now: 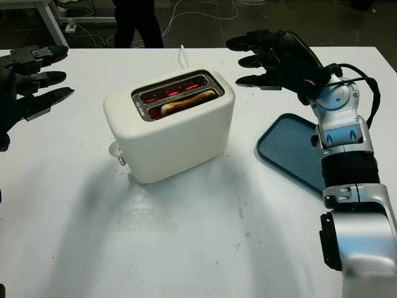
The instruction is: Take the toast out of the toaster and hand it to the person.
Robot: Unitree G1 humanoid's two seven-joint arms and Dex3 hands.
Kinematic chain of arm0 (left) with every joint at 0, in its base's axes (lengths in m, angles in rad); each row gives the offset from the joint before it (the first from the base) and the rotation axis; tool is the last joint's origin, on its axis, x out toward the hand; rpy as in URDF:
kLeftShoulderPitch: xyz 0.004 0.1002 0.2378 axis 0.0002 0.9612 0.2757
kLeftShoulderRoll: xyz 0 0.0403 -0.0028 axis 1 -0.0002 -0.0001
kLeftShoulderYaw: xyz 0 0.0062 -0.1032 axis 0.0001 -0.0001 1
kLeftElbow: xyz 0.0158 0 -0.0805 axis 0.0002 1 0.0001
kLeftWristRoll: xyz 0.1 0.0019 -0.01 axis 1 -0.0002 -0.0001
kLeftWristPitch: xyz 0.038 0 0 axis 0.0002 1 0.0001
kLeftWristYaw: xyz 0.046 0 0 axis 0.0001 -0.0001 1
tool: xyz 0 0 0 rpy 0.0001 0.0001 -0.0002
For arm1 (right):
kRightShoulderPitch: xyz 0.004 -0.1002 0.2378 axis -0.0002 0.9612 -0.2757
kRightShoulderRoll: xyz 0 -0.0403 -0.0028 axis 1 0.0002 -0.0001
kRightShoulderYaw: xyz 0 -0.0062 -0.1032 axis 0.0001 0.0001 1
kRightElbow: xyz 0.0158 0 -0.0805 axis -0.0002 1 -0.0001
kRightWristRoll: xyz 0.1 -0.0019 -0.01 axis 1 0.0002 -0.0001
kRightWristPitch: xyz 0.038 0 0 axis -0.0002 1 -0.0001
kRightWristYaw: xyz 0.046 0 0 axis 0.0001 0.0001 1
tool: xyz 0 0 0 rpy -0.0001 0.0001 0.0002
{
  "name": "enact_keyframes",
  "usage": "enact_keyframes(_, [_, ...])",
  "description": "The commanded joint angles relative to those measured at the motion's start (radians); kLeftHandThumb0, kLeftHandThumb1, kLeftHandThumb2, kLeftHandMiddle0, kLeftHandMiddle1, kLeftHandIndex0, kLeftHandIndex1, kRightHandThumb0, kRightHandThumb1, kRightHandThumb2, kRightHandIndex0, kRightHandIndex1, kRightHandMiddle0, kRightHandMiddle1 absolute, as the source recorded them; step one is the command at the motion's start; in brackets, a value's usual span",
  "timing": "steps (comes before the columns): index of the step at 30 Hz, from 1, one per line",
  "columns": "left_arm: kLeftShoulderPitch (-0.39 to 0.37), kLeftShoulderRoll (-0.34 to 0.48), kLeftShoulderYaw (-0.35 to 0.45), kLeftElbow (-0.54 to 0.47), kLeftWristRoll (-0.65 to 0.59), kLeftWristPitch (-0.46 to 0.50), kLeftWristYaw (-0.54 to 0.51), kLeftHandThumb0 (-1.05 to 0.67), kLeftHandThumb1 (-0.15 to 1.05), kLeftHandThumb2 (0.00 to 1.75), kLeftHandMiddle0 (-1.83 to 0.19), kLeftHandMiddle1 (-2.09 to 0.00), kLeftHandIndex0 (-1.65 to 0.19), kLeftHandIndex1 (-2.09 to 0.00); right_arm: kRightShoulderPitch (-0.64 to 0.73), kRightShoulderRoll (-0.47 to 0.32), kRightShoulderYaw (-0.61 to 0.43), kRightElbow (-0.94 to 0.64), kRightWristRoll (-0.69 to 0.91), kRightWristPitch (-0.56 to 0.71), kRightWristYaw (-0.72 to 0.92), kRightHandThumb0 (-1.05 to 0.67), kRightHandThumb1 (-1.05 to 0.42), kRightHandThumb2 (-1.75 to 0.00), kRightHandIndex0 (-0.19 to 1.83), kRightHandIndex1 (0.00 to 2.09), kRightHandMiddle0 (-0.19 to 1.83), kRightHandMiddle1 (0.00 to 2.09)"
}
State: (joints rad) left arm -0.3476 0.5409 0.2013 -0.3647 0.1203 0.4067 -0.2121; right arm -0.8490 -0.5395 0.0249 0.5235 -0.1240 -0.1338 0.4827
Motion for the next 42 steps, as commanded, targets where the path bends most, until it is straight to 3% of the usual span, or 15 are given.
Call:
enact_keyframes(1, [-0.006,0.002,-0.004,-0.001,0.003,-0.003,-0.002,-0.26,0.91,0.00,-0.59,-0.27,-0.63,-0.03,-0.010,0.000,-0.004,0.008,0.012,-0.030,0.006,-0.18,-0.80,0.00,0.74,0.04,0.67,0.01])
enact_keyframes(23, [0.005,-0.002,0.000,0.004,-0.003,-0.021,-0.002,-0.27,0.92,0.01,-0.53,-0.37,-0.63,-0.03,-0.005,0.002,-0.008,0.009,0.022,-0.025,0.017,-0.23,-0.80,0.00,0.73,0.03,0.67,0.00])
enact_keyframes(42, [0.051,-0.005,-0.010,-0.055,-0.002,0.040,-0.010,-0.28,0.92,0.03,-0.44,-0.46,-0.61,-0.01,0.036,-0.015,-0.016,-0.025,0.031,0.003,0.037,-0.19,-0.81,0.00,0.71,0.01,0.65,0.00])
